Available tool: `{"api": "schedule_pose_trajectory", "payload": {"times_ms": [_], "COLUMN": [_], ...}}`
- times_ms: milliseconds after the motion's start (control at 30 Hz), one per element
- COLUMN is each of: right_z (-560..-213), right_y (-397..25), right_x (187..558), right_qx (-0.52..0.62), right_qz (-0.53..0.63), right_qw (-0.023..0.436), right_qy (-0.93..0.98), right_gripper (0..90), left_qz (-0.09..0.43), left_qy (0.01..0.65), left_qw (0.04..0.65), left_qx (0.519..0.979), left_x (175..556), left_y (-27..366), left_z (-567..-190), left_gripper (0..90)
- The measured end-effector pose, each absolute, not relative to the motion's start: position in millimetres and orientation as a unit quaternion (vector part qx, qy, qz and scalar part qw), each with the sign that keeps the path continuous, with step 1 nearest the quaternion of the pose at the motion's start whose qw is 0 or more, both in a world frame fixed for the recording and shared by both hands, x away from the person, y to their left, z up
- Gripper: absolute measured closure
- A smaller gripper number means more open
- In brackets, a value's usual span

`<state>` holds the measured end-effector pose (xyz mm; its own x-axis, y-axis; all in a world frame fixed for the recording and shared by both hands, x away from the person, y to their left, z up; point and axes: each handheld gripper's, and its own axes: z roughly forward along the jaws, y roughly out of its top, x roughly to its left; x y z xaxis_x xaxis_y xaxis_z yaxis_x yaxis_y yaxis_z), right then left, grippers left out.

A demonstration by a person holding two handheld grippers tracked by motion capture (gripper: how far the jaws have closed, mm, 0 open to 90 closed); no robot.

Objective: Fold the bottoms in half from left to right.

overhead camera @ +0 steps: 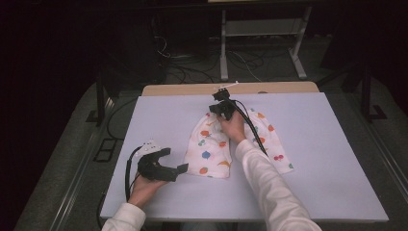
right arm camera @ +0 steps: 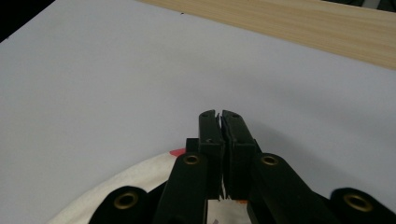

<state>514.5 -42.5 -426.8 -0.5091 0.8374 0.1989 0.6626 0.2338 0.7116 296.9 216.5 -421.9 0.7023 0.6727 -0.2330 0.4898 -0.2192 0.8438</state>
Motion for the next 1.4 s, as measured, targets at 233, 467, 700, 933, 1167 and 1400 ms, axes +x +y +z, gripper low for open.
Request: {"api": "schedule_pose_trajectory", "payload": {"times_ms": [233,467,700,933,1167,1400], "right_z": [-424,-426,-430,-428,-427,-427], "right_y": [-44,-44,-41,-43,-43,-44], "right_x": [510,506,504,504,504,504], "right_qx": [0.479,0.472,0.470,0.469,0.469,0.470], "right_qz": [0.396,0.393,0.388,0.392,0.393,0.396], "right_qw": [0.117,0.123,0.124,0.126,0.126,0.125], "right_qy": [0.775,0.779,0.783,0.782,0.781,0.779], "right_gripper": [85.7,85.7,85.8,85.7,85.7,85.7], "left_qz": [0.084,0.048,0.038,0.019,0.006,-0.009], "left_qy": [0.390,0.409,0.420,0.431,0.433,0.427], "left_qw": [0.489,0.466,0.458,0.449,0.444,0.439], "left_qx": [0.776,0.783,0.783,0.783,0.784,0.790], "left_x": [301,310,316,321,322,321], "left_y": [218,216,217,219,220,217], "left_z": [-418,-424,-426,-430,-430,-431], "left_gripper": [0.0,0.0,0.0,0.0,5.8,14.4]}}
